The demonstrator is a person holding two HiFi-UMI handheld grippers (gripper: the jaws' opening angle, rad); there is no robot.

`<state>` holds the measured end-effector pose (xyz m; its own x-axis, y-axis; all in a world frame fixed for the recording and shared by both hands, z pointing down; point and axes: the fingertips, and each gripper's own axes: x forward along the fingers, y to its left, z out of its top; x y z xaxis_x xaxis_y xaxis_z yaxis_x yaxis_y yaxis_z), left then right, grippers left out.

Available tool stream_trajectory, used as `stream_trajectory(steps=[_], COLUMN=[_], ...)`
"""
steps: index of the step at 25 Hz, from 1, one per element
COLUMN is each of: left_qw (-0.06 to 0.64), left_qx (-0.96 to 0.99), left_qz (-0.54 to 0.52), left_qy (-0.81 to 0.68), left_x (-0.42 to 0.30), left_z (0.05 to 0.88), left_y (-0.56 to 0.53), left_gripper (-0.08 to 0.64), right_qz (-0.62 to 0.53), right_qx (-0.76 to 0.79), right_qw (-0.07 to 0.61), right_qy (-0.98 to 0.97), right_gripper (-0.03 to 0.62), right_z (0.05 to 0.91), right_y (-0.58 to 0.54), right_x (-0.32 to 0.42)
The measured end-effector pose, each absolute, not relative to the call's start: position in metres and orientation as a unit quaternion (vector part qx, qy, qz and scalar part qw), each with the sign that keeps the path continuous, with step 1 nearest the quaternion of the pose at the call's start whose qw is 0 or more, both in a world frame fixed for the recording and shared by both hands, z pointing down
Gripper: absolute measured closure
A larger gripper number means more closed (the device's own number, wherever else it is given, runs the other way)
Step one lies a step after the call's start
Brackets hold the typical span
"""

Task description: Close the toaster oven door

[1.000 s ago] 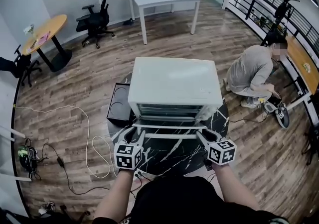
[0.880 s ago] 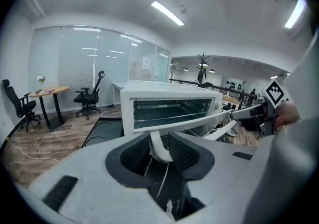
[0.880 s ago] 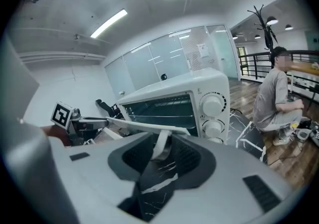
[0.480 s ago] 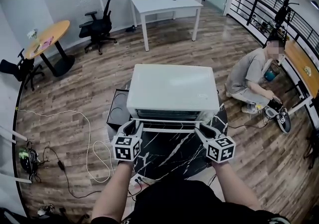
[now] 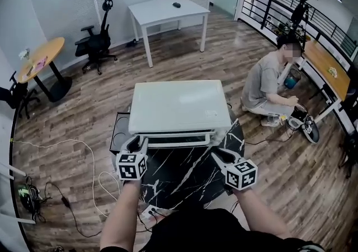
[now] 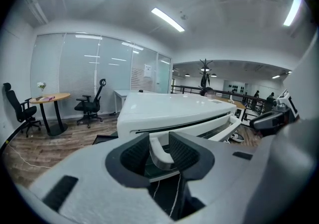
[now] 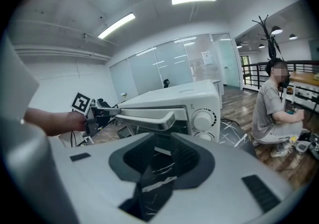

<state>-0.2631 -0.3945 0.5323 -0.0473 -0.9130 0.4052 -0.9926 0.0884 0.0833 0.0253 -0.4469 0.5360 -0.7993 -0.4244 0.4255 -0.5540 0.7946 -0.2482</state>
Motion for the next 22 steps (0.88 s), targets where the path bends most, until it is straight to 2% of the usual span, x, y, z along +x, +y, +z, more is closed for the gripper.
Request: stream_trajectory(steps=[9, 22], left_qw=[0.161, 0.111], left_qx=[0.684, 0.725], left_qz=[0.112, 0.092], left_qy=[-0.703, -0.673], left_x=[-0.26, -0.227], left_z=[0.513, 0.454], left_y=[-0.404, -0.354], left_gripper=[0.426, 0.453], right_qz=[0.16, 0.115], right_qx=[0.296, 0.286], right_qw=[0.163, 0.151], right_qy=[-0.927, -0.939], right_gripper=[0.499, 0.532], right_z=[0.509, 0.47], right_y=[-0.445, -0.401], right_x=[0.055, 0.036])
